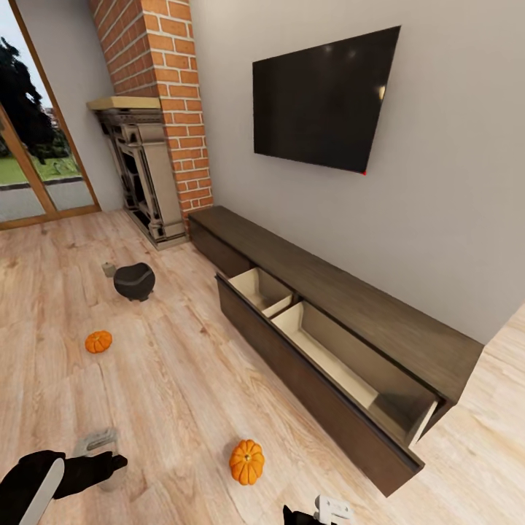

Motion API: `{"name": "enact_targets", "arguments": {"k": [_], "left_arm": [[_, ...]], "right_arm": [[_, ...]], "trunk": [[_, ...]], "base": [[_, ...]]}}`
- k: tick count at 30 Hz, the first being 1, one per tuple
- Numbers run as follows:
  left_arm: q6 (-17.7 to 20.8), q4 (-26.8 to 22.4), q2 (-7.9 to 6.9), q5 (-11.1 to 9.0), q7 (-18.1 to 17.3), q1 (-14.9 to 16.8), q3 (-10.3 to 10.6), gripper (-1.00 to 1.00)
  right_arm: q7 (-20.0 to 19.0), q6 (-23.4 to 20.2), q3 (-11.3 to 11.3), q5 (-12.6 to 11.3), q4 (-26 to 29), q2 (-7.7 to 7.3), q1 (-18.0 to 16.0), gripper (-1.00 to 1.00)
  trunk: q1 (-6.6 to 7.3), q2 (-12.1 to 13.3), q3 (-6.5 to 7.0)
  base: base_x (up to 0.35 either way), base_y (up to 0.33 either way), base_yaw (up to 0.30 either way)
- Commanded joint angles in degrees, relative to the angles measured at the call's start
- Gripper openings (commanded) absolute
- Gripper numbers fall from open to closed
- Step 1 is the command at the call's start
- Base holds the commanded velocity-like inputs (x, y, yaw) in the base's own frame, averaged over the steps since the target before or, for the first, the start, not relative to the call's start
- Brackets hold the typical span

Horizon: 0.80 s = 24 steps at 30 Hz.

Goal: Place each of the two pumpkins and all three candles from the living room inside a cabinet in the living room (use any cabinet), then make sure every cabinet is closed, and position the cauldron so it is next to a table in the living room.

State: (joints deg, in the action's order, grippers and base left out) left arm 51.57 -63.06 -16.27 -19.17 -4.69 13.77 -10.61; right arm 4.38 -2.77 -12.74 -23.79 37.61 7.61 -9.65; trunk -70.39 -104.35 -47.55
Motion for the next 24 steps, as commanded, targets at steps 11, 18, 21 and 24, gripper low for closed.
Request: {"name": "enact_targets", "arguments": {"k": [11,18,21,24], "left_arm": [[0.3,0.0,0.01,0.4,-0.5,0.0,-0.2,1.00],[0.2,0.0,0.04,0.4,-0.5,0.0,-0.1,1.00],[0.1,0.0,0.07,0.4,-0.5,0.0,-0.1,1.00],[0.2,0.0,0.10,0.4,-0.5,0.0,0.0,1.00]], "right_arm": [[0.4,-0.2,-0.4,-0.5,0.2,0.03,0.0,1.00],[0.5,-0.2,-1.3,-0.4,0.3,0.04,0.0,1.00],[0.5,-0.2,-1.5,-0.4,0.3,0.04,0.0,1.00],[0.5,-0.2,-1.6,-0.4,0.3,0.03,0.0,1.00]], "trunk": [[0.00,0.0,-0.05],[0.00,0.0,-0.05],[0.00,0.0,-0.05],[0.00,0.0,-0.05]], "base": [[0.013,0.112,0.000],[0.045,0.059,0.200],[0.130,0.092,0.280],[0.030,0.018,0.283]]}}
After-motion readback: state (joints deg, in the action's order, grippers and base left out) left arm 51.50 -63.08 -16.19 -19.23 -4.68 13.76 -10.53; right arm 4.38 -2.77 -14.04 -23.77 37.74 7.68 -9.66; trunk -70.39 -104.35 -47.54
